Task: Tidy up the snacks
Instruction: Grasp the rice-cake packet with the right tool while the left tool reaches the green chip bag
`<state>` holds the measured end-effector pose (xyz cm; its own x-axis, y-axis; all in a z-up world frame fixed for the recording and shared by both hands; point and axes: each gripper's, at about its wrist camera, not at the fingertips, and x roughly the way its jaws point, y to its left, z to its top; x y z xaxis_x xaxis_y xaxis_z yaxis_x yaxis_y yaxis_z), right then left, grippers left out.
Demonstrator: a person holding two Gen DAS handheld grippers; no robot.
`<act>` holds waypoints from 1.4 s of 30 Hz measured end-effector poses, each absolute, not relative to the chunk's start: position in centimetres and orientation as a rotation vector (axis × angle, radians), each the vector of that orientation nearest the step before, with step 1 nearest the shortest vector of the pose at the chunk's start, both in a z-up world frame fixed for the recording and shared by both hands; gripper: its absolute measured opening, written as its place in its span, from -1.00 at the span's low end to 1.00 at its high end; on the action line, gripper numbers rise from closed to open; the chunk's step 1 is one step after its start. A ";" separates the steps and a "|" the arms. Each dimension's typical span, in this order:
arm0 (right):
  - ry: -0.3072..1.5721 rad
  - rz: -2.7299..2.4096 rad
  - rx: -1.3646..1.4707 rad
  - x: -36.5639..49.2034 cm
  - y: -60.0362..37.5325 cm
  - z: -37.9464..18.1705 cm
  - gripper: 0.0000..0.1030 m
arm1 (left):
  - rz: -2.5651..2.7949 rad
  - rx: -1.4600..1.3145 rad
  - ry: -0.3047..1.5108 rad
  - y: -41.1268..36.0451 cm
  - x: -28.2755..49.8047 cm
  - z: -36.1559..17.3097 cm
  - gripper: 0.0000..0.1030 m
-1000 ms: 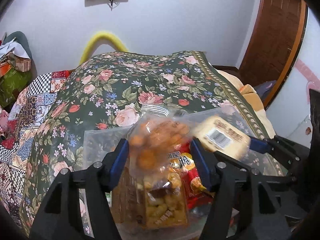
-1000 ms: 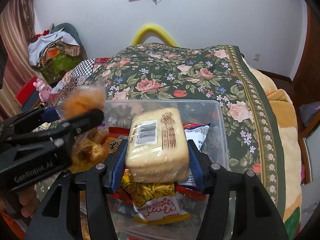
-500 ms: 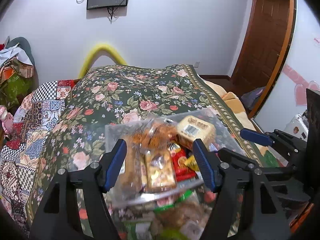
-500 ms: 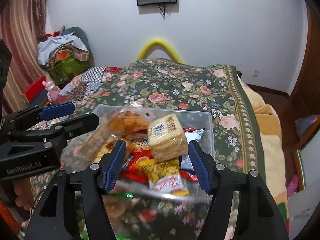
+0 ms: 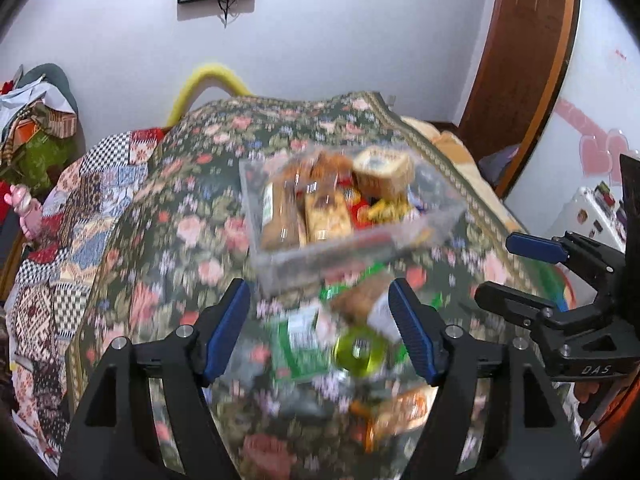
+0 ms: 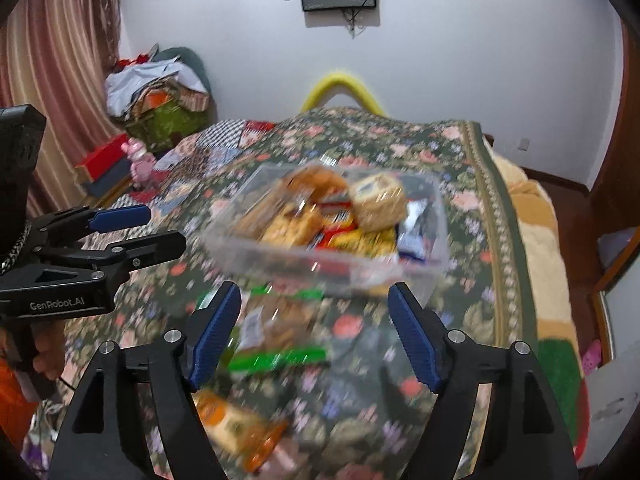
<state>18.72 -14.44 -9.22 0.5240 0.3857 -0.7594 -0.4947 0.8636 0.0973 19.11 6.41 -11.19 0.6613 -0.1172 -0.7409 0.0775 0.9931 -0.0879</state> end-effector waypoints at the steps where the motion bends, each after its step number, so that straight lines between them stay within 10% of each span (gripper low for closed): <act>1: 0.892 0.543 -0.133 18.0 -14.3 -9.8 0.48 | -0.107 -0.046 0.850 6.5 18.4 -11.6 0.39; 23: 1.158 0.705 -0.218 14.4 -9.3 -18.8 0.57 | -0.046 -0.185 1.008 10.3 14.1 -18.6 0.39; 31: 1.099 0.712 -0.265 13.8 -9.7 -18.3 -0.29 | -0.051 -0.181 1.026 9.7 14.9 -19.4 0.39; 42: 1.059 0.531 -0.232 15.1 -15.1 -17.0 -0.37 | -0.032 -0.186 1.009 9.3 17.7 -19.7 0.39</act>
<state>15.12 -15.09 -17.03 0.3798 0.3025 -0.8742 -0.5201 0.8514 0.0687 17.68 9.34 -19.69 0.5338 -0.1124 -0.8381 -0.0591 0.9837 -0.1696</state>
